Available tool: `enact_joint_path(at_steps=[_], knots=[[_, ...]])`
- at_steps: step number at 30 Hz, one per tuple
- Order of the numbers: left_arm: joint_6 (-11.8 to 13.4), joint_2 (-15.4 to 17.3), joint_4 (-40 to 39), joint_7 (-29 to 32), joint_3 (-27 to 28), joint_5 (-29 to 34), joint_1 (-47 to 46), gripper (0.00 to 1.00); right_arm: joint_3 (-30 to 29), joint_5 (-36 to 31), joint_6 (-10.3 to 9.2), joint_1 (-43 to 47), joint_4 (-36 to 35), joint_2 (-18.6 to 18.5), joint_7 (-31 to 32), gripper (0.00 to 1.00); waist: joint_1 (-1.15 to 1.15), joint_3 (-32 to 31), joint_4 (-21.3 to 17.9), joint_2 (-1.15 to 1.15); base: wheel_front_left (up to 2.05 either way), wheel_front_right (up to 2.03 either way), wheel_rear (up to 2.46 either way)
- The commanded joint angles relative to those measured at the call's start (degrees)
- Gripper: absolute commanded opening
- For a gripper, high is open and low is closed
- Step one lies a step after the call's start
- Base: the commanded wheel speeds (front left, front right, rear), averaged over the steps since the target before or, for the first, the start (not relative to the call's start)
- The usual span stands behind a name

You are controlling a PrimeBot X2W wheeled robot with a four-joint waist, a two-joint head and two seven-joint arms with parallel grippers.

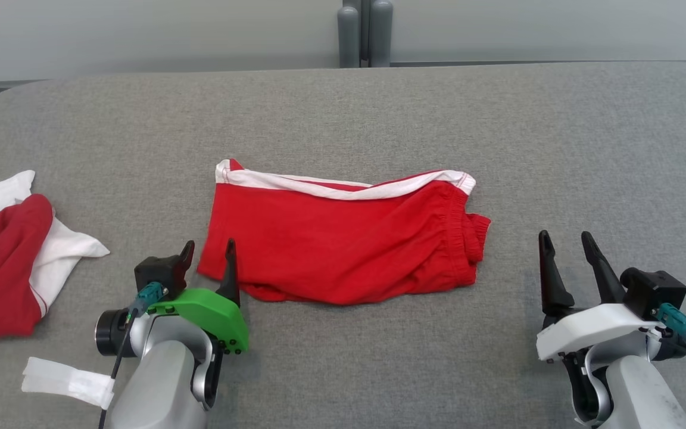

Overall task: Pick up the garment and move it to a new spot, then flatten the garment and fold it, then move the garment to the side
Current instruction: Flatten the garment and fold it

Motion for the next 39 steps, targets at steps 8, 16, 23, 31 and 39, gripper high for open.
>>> enact_joint_path(at_steps=[8, 16, 23, 31, 39], knots=[[0.74, 0.09, -6.95, -0.01, -0.39, 1.63, 4.78, 1.00, 4.91, 2.01, -0.06, -5.94, 5.81, -0.08, 0.00, 1.00, 0.00, 0.67, 5.12, 0.00, 0.00, 0.00, 0.00], [0.45, 0.07, -7.83, 0.00, -0.31, 1.87, 6.46, 1.00, 1.92, -0.33, -0.06, -10.08, 15.91, -0.11, 0.00, 1.00, 0.00, 0.44, 8.89, 0.00, 0.00, 0.00, 0.00], [0.62, 0.06, -8.09, 0.00, 1.91, 2.54, 7.44, 1.00, 2.47, 1.62, -0.07, -9.28, 20.54, -0.20, 0.00, 1.00, 0.00, 0.48, 9.28, 0.00, 0.00, 0.00, 0.00], [-0.40, 0.07, -8.76, 0.00, 2.51, 2.98, 7.76, 1.00, 3.90, 5.57, -0.07, -10.15, 25.97, -0.08, 0.08, 1.00, 0.00, 1.16, 9.01, 0.00, 0.00, 0.00, 0.00], [-0.89, 0.07, -8.88, 0.00, 0.79, 2.47, 8.50, 1.00, 9.54, 12.64, -0.02, -10.96, 27.55, 0.23, 0.15, 0.00, 0.00, 1.17, 9.55, 0.00, 0.00, 0.00, 0.00]])
